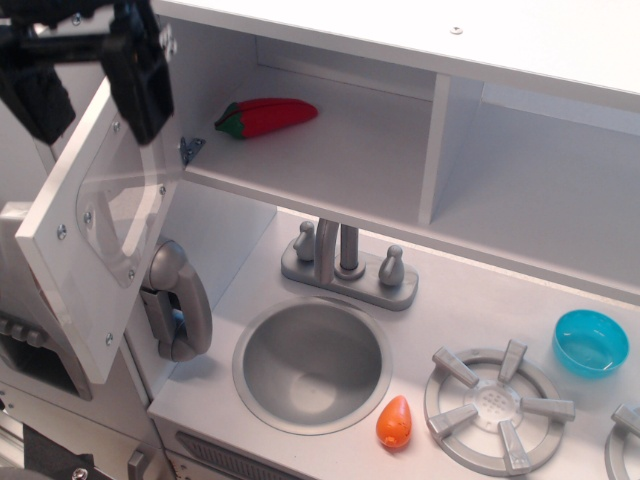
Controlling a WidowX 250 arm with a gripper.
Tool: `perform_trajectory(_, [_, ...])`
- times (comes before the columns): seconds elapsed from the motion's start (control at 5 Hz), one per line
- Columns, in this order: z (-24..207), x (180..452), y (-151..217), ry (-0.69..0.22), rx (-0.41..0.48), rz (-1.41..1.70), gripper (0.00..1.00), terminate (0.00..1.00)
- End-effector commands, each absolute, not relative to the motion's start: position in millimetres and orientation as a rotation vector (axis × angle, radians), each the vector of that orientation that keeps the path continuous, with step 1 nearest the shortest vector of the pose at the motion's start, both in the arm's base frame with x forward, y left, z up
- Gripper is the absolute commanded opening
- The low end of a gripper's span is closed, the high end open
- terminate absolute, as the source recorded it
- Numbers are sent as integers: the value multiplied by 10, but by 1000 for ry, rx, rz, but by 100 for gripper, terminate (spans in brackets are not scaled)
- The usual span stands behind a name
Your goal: Close microwave
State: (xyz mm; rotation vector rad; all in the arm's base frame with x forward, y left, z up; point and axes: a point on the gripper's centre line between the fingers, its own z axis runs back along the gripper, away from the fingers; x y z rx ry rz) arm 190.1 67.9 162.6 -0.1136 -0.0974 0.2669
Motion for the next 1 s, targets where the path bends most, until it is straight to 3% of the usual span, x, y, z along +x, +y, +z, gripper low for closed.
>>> perform_trajectory(0.0, [1327, 1885, 916, -144, 12, 245, 100, 0])
perform_trajectory(0.2, [1238, 1891, 895, -129, 40, 249, 100, 0])
perform_trajectory(0.4, [1149, 1905, 786, -114, -20, 223, 100, 0])
perform_trajectory(0.6, [1179, 2043, 578, -156, -88, 264, 100, 0])
perform_trajectory(0.8, [1175, 2183, 402, -166, -107, 300, 100, 0])
